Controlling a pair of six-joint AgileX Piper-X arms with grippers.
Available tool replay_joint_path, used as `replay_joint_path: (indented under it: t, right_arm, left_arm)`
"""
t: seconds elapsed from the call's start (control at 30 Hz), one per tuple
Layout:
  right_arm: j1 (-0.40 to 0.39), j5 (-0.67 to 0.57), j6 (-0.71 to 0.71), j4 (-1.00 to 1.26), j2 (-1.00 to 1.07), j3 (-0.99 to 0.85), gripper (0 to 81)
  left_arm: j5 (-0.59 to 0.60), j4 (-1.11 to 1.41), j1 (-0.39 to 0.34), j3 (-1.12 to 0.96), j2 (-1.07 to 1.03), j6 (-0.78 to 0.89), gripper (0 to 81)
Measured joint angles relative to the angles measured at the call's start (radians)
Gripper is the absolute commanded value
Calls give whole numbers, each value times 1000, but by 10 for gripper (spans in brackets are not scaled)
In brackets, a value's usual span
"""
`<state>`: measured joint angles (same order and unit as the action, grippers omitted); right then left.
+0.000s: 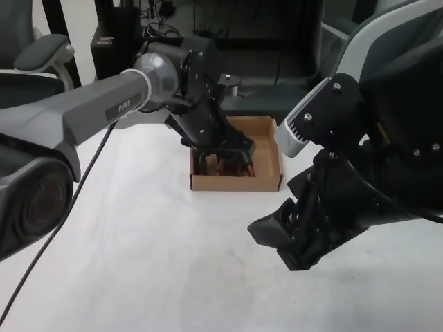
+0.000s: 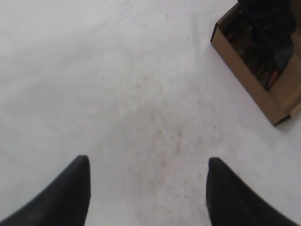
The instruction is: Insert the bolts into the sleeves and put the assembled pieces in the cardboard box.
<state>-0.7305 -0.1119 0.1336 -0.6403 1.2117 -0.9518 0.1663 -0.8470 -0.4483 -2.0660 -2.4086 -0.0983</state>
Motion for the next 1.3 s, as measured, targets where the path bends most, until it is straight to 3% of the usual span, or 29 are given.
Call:
replay_joint_path:
  t: [0.43,0.83,1.3]
  right_arm:
    - [0,0,0,0,0,0,700]
    - [0,5,0,0,0,0,700]
    - [0,121,-20,-1,-102,0,700]
  left_arm:
    - [-57,-43,-8,-2,13,5,645]
    - [-135,-162,-13,-2,154,9,641]
    - [-141,-284,-61,35,332,16,641]
